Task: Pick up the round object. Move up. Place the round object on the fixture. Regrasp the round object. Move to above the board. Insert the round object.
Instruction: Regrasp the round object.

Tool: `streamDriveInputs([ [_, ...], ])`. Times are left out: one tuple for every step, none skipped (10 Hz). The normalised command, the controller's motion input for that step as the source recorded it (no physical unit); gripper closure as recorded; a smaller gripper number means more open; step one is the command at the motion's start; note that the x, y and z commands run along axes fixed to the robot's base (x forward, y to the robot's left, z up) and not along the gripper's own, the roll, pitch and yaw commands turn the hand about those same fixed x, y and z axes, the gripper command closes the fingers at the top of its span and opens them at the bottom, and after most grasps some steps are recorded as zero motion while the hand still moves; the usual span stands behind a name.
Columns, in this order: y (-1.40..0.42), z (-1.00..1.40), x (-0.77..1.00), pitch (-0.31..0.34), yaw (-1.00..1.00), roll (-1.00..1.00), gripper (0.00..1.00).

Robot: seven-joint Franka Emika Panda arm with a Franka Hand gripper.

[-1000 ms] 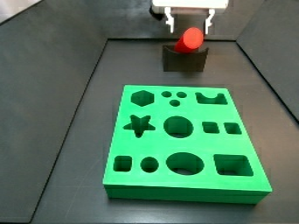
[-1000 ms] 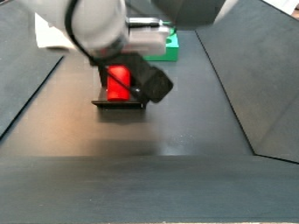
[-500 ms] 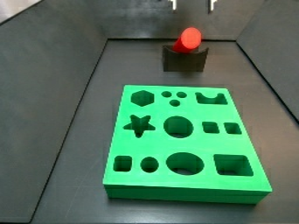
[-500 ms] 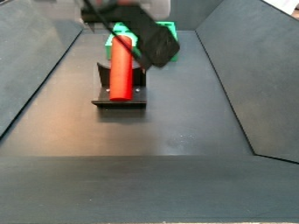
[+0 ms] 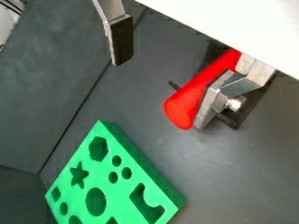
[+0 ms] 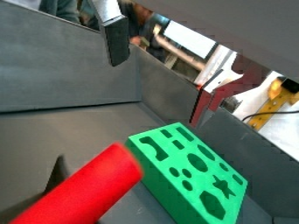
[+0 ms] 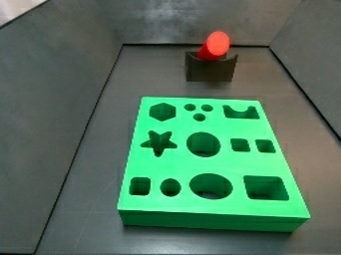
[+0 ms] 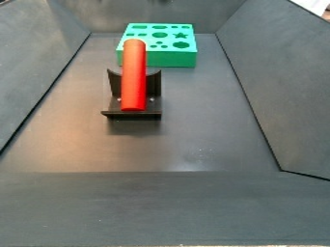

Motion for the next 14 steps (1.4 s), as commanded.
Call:
streamDriveInputs([
  [-0.71,0.23,-0.05,0.036,0.02,1.0,0.0],
  [-0.53,0.12,-0.03,0.035,0.02,1.0,0.0],
  [-0.25,0.07,-0.03,0.034,0.02,1.0,0.0],
  [-0.11,0.06,-0.03,0.032,0.02,1.0,0.0],
  [-0.03,0.03,-0.03,0.028,0.02,1.0,0.0],
  [-0.05,0.01,-0.02,0.023,0.03,1.0,0.0],
  [-0.04,0.02,-0.02,0.02,0.03,1.0,0.0],
  [-0.03,0.01,-0.01,0.017,0.03,1.0,0.0],
  [-0.02,0.01,-0.01,0.015,0.03,1.0,0.0],
  [-0.02,0.01,0.0,0.013,0.03,1.0,0.0],
  [-0.02,0.01,0.0,0.014,0.03,1.0,0.0],
  [-0.02,0.01,0.0,0.019,0.03,1.0,0.0],
  [-0.02,0.01,0.0,0.026,0.03,1.0,0.0],
  [-0.02,0.0,0.02,0.035,0.04,1.0,0.0],
])
